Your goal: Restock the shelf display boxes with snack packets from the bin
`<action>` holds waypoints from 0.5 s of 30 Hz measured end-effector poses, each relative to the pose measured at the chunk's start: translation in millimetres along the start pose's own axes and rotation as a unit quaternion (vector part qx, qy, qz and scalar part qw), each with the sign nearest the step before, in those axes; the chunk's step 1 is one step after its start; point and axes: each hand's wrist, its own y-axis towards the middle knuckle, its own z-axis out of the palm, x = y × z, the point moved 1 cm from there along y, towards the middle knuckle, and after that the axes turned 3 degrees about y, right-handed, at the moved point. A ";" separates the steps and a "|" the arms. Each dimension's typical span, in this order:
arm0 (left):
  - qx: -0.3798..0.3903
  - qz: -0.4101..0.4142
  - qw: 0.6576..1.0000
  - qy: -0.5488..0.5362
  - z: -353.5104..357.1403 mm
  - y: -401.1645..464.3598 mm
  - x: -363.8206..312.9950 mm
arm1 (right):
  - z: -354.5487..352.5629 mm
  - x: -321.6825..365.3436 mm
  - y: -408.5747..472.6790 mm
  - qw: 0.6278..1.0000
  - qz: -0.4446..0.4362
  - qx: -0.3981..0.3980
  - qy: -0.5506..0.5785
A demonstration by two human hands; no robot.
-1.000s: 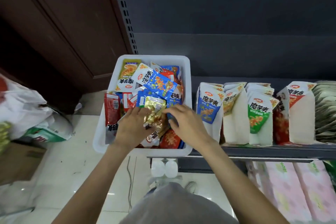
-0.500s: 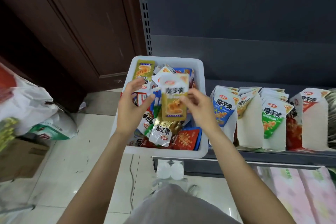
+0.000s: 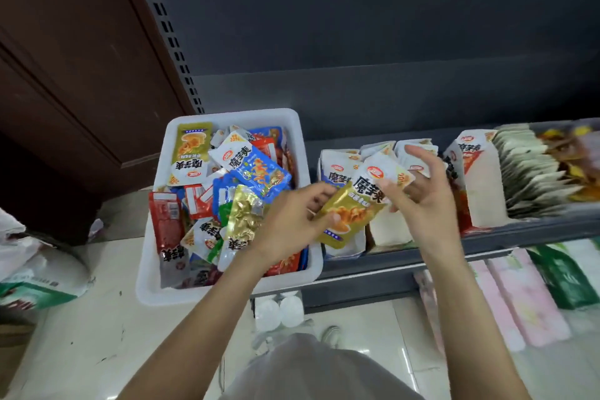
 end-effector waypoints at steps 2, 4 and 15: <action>-0.007 0.047 0.998 0.046 22.6 9.9 -9.0 | -30.7 6.3 2.0 0.996 -0.045 -0.006 -0.077; -0.037 0.076 0.994 0.074 43.3 22.8 -17.5 | -55.4 11.7 5.0 0.985 -0.087 -0.028 -0.145; -0.042 0.007 0.947 0.317 76.8 47.8 18.3 | -62.3 -16.2 57.4 0.892 -0.232 -0.003 -0.387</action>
